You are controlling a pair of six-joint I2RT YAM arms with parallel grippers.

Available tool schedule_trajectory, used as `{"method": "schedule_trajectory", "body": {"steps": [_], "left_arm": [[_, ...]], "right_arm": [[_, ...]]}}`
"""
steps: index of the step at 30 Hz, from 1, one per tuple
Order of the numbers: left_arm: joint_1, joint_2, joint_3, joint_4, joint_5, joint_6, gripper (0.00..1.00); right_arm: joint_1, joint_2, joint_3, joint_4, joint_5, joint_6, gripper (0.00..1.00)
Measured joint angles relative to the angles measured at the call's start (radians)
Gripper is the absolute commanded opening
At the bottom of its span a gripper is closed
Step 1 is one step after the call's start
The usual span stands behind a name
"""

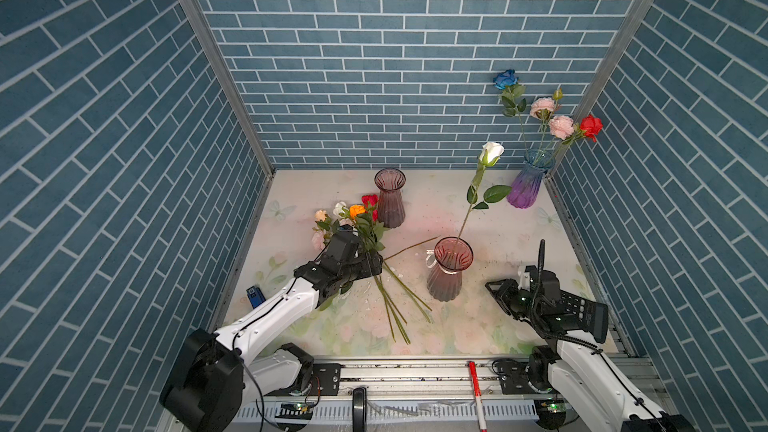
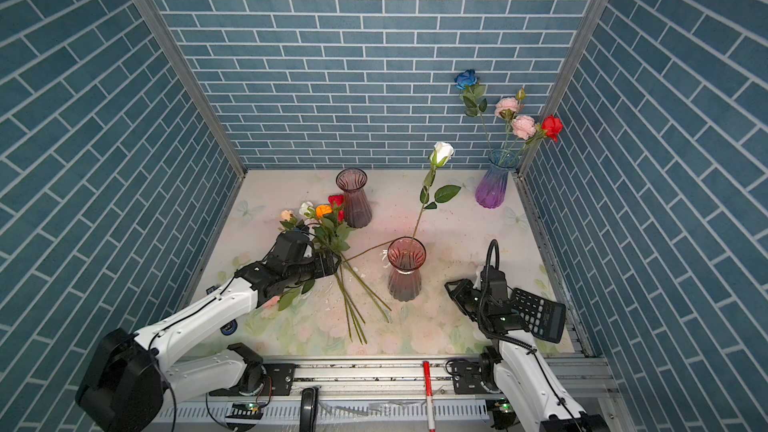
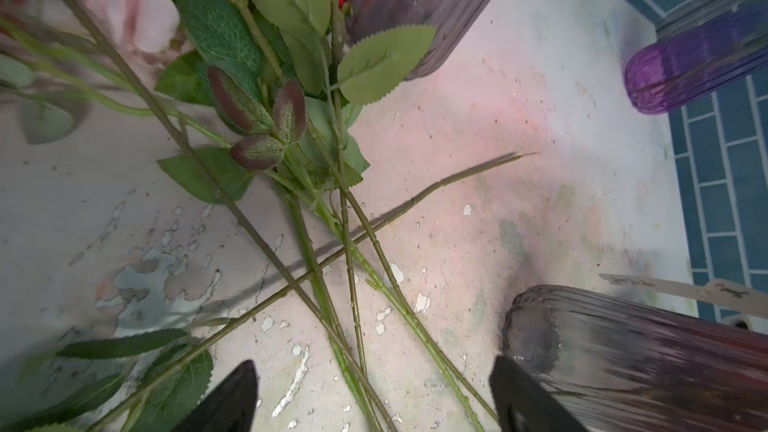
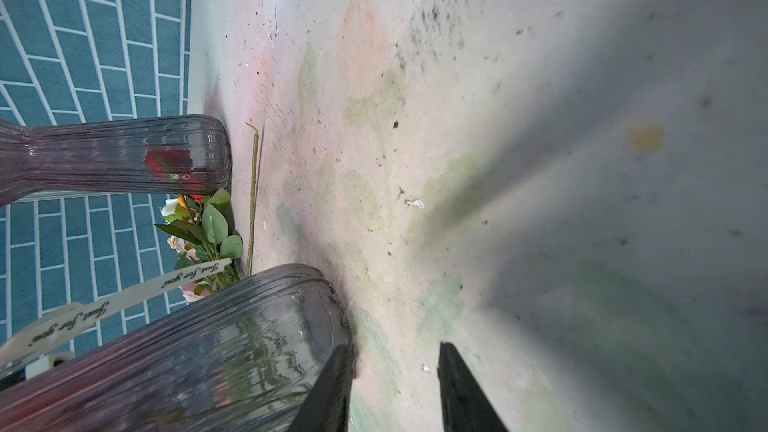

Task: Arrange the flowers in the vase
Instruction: 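Return the left gripper to the flower pile and grasp another stem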

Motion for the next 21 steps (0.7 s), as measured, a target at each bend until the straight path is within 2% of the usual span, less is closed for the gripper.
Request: {"method": "schedule_trajectory", "body": {"steps": [2,7,21], "left_arm": [[0.006,0.056,0.030,0.014,0.016,-0.006,0.60],[0.026,0.167,0.092,0.061,0.050,-0.030,0.54],[0.040,0.418,0.132,0.214,0.138,-0.164,0.53]], "right_arm": [[0.000,0.011,0.000,0.005,-0.001,0.000,0.37],[-0.004,0.016,0.000,0.012,-0.005,0.000,0.37],[-0.024,0.016,0.000,0.041,-0.035,0.000,0.37]]}}
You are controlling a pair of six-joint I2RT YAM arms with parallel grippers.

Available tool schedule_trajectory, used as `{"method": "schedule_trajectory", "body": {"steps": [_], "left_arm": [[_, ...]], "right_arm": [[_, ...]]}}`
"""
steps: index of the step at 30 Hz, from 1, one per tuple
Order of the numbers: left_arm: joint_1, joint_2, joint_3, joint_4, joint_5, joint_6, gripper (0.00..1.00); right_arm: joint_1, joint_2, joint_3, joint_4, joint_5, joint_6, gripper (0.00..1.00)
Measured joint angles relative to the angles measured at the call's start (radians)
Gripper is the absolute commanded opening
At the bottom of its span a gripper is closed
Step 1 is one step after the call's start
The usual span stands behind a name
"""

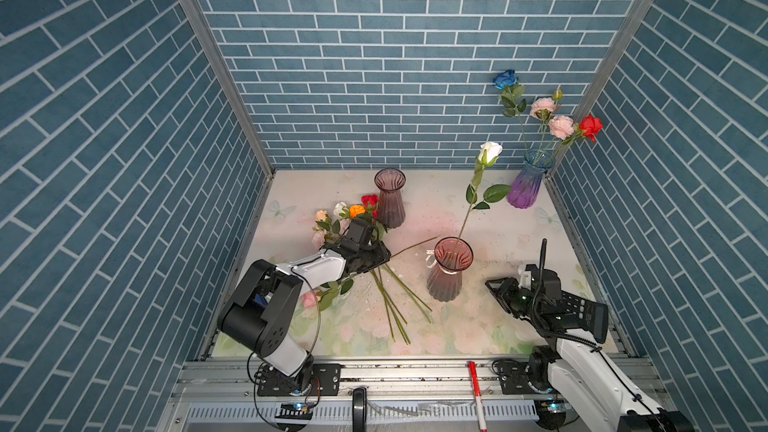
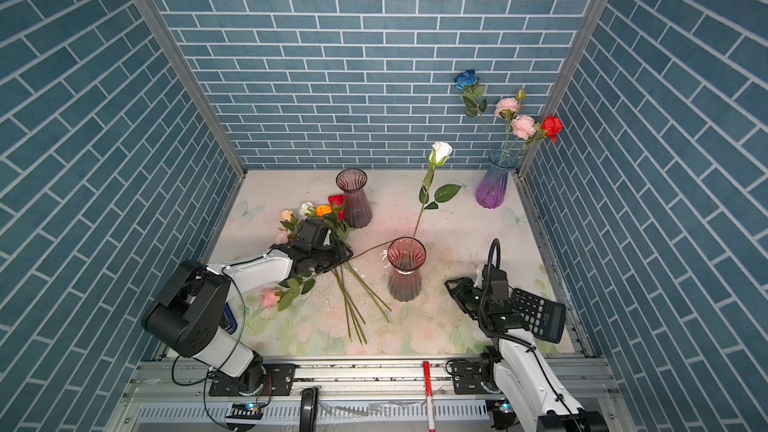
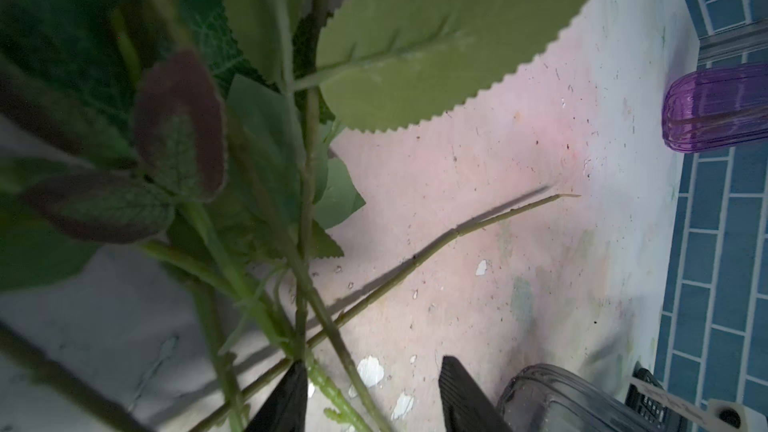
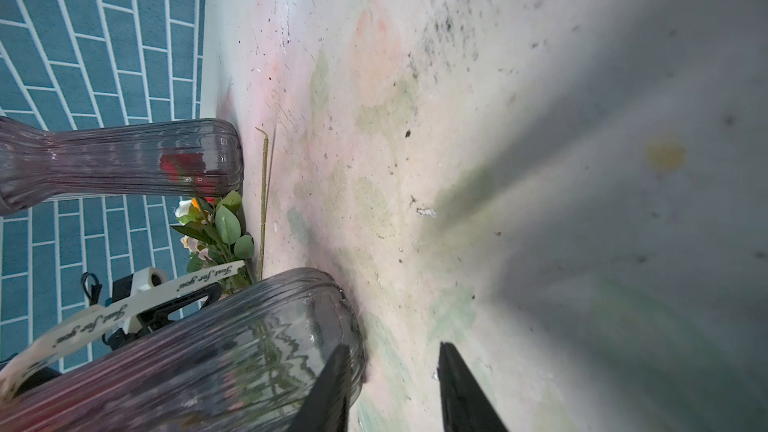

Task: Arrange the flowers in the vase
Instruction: 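Return the left gripper to the flower pile and grasp another stem, then lift a second white rose by its stem with the left gripper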

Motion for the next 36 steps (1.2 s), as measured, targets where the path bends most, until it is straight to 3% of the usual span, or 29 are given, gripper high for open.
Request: {"method": "schedule_trajectory", "body": {"steps": [6,8,14,20,24,36], "left_arm": [[0.000,0.042,0.021,0.033,0.001,-0.031,0.52],[0.000,0.045,0.023,0.033,0.000,-0.034,0.48],[0.001,0.045,0.023,0.041,-0.002,-0.042,0.15],[0.001,0.027,0.023,0.045,-0.010,-0.058,0.05],[0.002,-0.069,0.023,0.021,-0.027,-0.054,0.00],[0.005,-0.494,0.048,-0.089,-0.090,-0.013,0.00]], "right_arm": [[-0.008,0.005,0.000,0.022,-0.018,0.000,0.37],[-0.009,0.011,-0.001,0.029,-0.020,0.000,0.37],[-0.014,0.017,-0.003,0.039,-0.032,0.000,0.37],[-0.018,0.016,-0.006,0.042,-0.037,0.000,0.37],[-0.018,0.007,-0.006,0.036,-0.037,0.000,0.37],[-0.019,-0.078,-0.006,-0.019,-0.033,0.000,0.37]]}}
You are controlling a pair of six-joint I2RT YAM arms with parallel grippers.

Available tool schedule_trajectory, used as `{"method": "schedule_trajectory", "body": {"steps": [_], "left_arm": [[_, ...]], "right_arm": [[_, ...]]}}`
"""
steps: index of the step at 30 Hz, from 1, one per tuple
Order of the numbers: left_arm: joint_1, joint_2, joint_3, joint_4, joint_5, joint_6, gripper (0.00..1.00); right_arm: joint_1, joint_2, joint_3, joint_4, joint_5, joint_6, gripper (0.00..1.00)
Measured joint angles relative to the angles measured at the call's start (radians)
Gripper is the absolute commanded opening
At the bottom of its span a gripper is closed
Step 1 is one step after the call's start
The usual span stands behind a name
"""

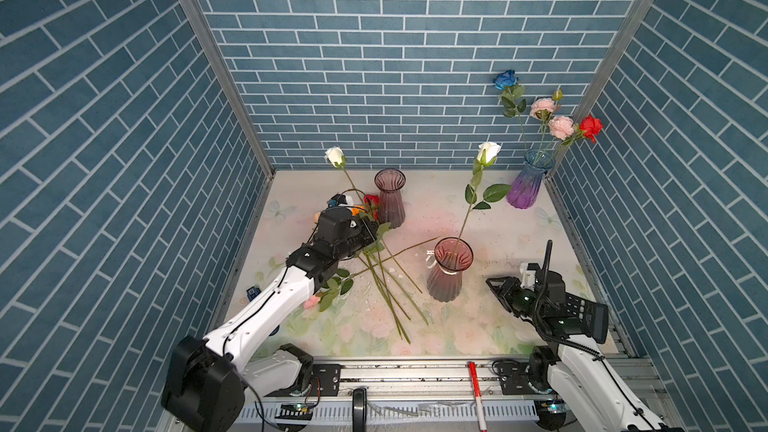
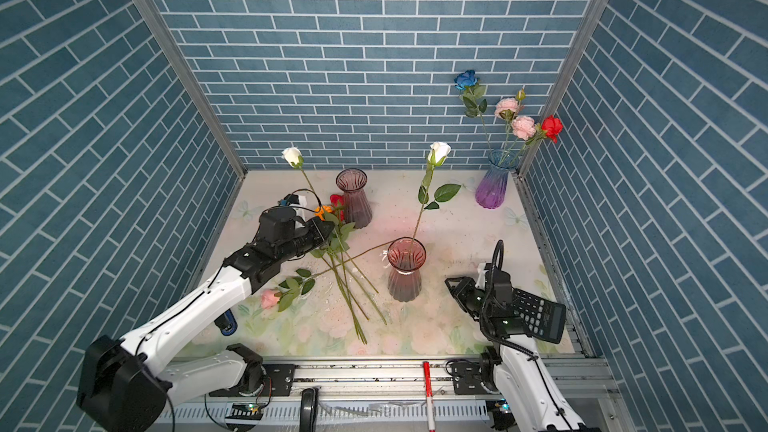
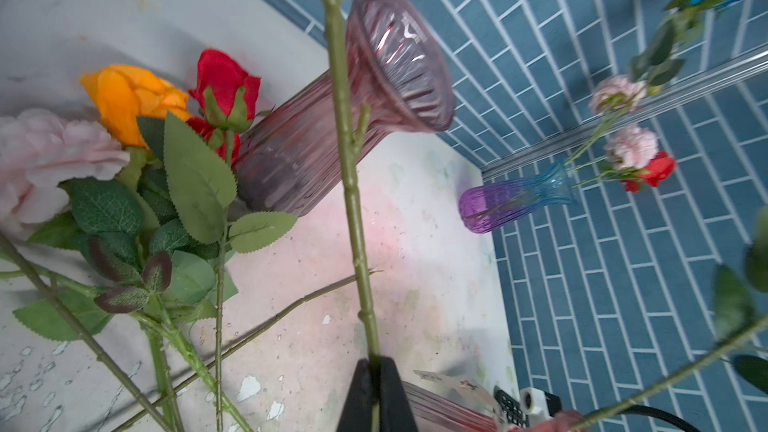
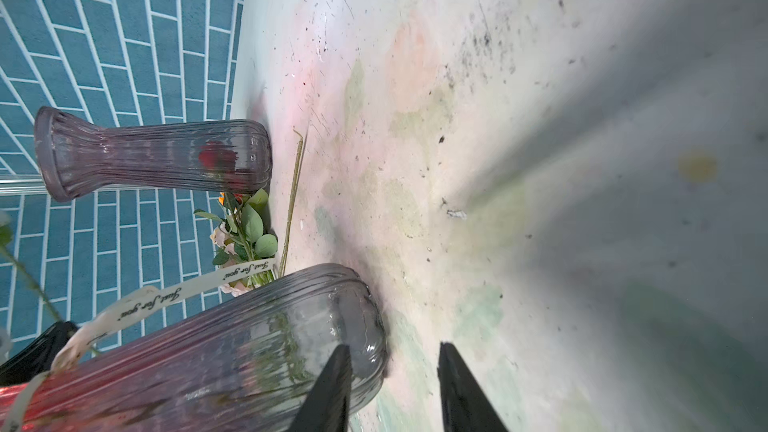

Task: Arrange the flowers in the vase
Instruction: 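Lift a second white rose by its stem with the left gripper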

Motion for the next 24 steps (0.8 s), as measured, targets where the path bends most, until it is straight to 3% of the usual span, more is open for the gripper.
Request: {"method": "schedule_trajectory", "body": {"steps": [9,13,18,24], "left_arm": [[-0.007,-0.147,0.111,-0.038,0.047,0.032,0.00],[-0.053,-0.163,0.167,-0.011,0.098,0.054,0.00],[-0.187,-0.161,0.212,-0.027,0.153,0.143,0.00],[-0.365,-0.151,0.217,-0.045,0.211,0.276,0.00]], "right_arm": [[0.000,-0.019,-0.008,-0.014,0.002,0.001,0.36],[0.000,-0.158,0.022,-0.141,0.007,-0.018,0.36],[0.000,-0.378,0.311,-0.378,0.024,-0.107,0.30],[0.000,-0.275,0.607,-0.346,-0.205,-0.181,0.30]]}}
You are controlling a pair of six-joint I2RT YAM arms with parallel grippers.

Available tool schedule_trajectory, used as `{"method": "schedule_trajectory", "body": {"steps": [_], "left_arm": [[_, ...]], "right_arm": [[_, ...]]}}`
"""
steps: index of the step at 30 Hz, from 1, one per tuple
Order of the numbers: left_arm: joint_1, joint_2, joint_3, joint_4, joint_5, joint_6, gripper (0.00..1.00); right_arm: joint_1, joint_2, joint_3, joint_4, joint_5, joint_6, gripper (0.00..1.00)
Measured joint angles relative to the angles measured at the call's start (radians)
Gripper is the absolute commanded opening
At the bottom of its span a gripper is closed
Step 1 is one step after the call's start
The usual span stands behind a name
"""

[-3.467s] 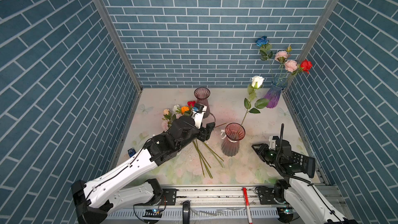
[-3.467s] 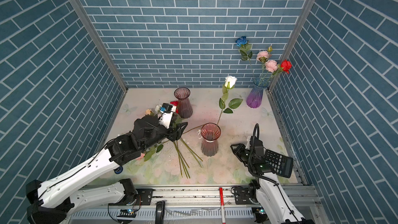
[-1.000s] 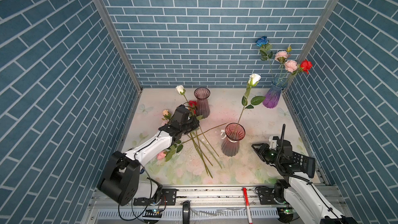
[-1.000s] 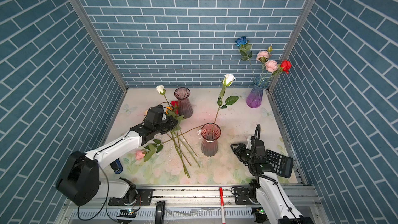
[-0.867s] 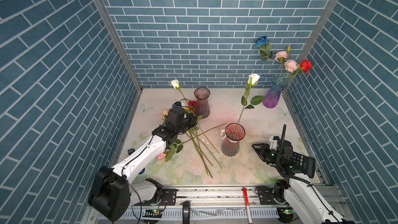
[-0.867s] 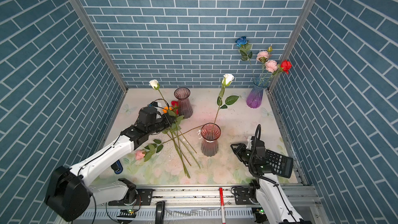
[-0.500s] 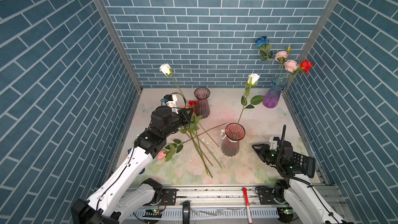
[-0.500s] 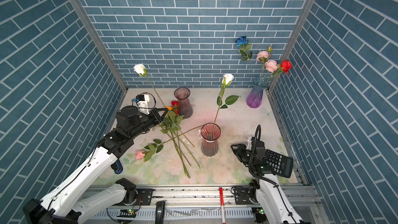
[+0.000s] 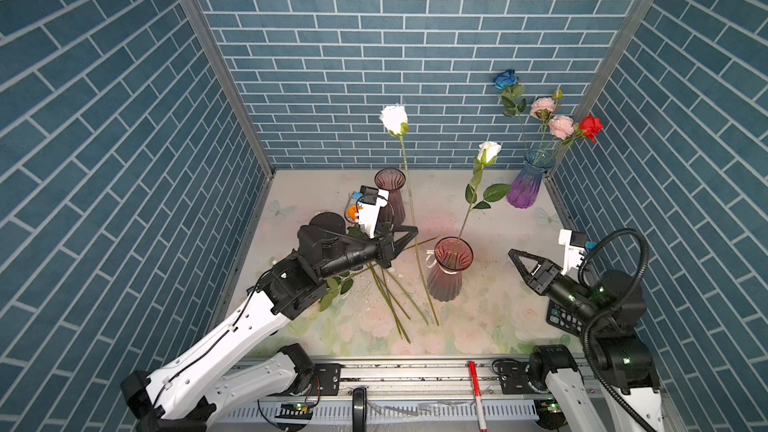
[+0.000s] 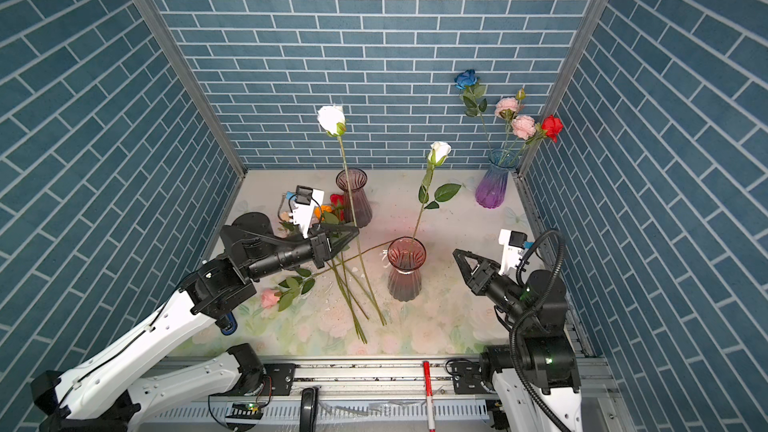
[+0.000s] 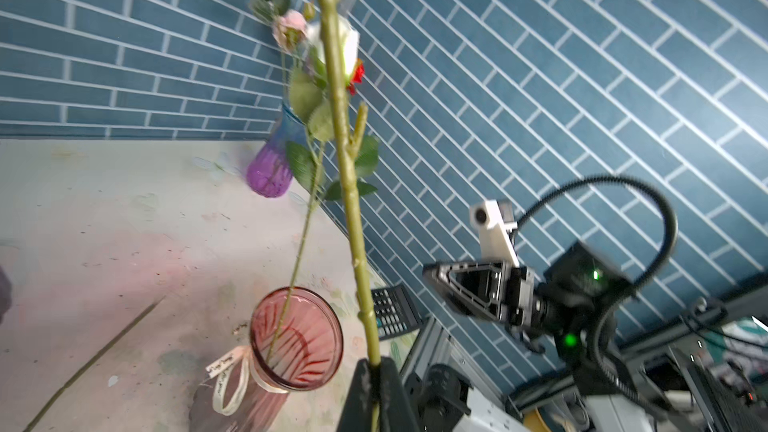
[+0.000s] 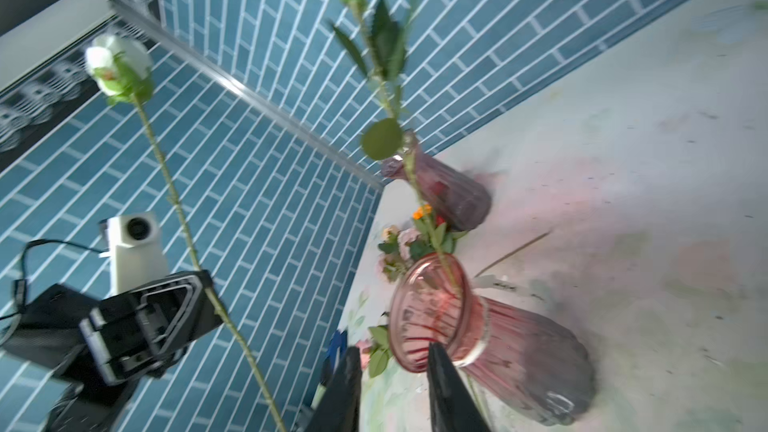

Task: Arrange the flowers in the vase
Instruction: 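Lift a second white rose by its stem with the left gripper, then carry the white rose over the pink vase while the right gripper reaches toward it, then close the right gripper on the white rose stem held by the left gripper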

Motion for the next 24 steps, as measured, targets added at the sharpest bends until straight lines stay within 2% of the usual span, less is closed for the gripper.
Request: {"method": "schedule_trajectory", "body": {"steps": [1,5,10,14,19,24], "left_arm": [[-0.027,0.006,0.000,-0.001,0.008,0.018,0.00],[-0.113,0.040,0.000,-0.003,0.031,0.069,0.00],[-0.192,0.102,0.000,0.008,0.048,0.101,0.02],[-0.235,0.149,0.002,0.027,0.058,0.114,0.01],[-0.285,0.213,0.039,0.029,0.063,0.136,0.01],[-0.319,0.229,0.048,0.047,0.053,0.142,0.01]], "right_arm": [[0.000,0.036,0.027,0.014,-0.059,-0.001,0.33],[0.008,0.130,0.085,0.124,-0.248,0.036,0.35],[0.043,0.195,0.172,0.217,-0.381,0.062,0.34],[0.101,0.223,0.208,0.249,-0.409,0.065,0.34],[0.193,0.284,0.234,0.234,-0.386,0.036,0.36],[0.219,0.315,0.236,0.213,-0.347,0.008,0.34]]}}
